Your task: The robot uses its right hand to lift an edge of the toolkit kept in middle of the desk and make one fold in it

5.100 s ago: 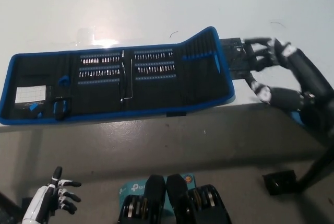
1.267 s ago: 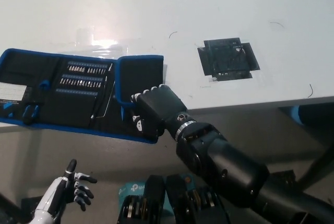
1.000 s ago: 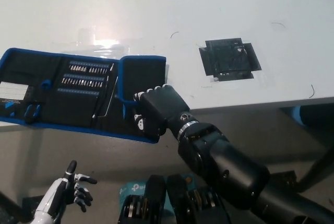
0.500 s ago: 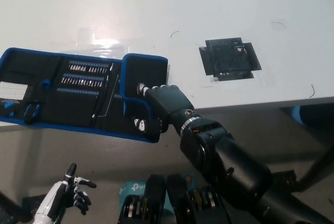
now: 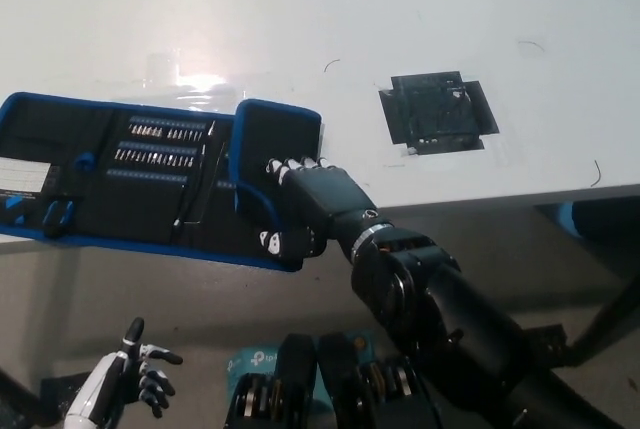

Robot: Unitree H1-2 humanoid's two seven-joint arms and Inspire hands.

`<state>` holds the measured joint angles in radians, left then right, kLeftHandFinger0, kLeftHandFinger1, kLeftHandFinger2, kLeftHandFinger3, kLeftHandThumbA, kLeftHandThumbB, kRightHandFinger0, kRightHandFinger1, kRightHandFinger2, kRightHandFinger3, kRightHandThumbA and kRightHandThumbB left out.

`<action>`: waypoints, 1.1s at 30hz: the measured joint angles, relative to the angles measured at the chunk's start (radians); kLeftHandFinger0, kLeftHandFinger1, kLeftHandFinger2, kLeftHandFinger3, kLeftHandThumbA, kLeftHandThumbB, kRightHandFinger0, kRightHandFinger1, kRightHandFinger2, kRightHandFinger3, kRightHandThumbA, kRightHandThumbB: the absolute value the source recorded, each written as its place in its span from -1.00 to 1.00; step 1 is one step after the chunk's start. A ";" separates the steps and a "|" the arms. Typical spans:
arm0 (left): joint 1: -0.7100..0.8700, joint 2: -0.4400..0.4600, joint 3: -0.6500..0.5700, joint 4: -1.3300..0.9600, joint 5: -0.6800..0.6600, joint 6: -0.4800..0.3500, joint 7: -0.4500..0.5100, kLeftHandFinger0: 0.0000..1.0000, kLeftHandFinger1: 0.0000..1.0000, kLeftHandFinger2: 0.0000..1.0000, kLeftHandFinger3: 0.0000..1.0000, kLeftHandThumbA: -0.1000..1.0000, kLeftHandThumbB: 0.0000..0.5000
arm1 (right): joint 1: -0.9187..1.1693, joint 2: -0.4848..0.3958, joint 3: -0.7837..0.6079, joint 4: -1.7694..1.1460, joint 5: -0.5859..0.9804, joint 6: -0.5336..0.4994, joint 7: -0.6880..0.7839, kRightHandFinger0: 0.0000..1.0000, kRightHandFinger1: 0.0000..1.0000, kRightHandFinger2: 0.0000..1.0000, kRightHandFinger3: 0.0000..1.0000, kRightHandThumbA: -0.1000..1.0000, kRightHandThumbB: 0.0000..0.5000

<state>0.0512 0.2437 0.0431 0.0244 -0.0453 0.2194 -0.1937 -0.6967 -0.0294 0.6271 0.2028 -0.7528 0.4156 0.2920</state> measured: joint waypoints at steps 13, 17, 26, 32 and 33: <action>0.023 0.002 0.005 0.001 -0.001 -0.008 -0.002 -0.46 -0.45 -0.42 -0.11 1.00 1.00 | 0.010 -0.125 -0.162 -0.310 0.068 0.035 0.127 1.00 1.00 1.00 1.00 0.43 1.00; 0.025 0.003 0.007 0.002 -0.001 -0.011 -0.003 -0.49 -0.43 -0.39 -0.10 1.00 1.00 | 0.044 -0.201 -0.275 -0.424 0.104 0.039 0.185 1.00 1.00 1.00 1.00 0.40 0.96; 0.024 0.001 0.006 0.003 0.000 -0.010 -0.003 -0.45 -0.39 -0.36 -0.04 1.00 1.00 | 0.234 -0.251 -0.543 -0.540 0.262 0.040 0.212 1.00 1.00 1.00 1.00 -0.18 0.38; 0.025 -0.002 0.007 0.003 0.000 -0.009 -0.003 -0.43 -0.46 -0.40 -0.08 1.00 1.00 | 0.422 -0.197 -0.723 -0.494 0.372 -0.030 0.164 -0.10 0.21 1.00 1.00 -0.32 0.00; 0.025 -0.002 0.007 0.003 0.000 -0.008 -0.003 -0.47 -0.48 -0.43 -0.10 1.00 1.00 | 0.455 -0.189 -0.743 -0.477 0.385 -0.048 0.155 -0.24 0.04 0.99 1.00 -0.32 -0.04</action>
<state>0.0760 0.2419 0.0497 0.0277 -0.0451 0.2113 -0.1963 -0.2420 -0.2186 -0.1159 -0.2745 -0.3677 0.3680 0.4469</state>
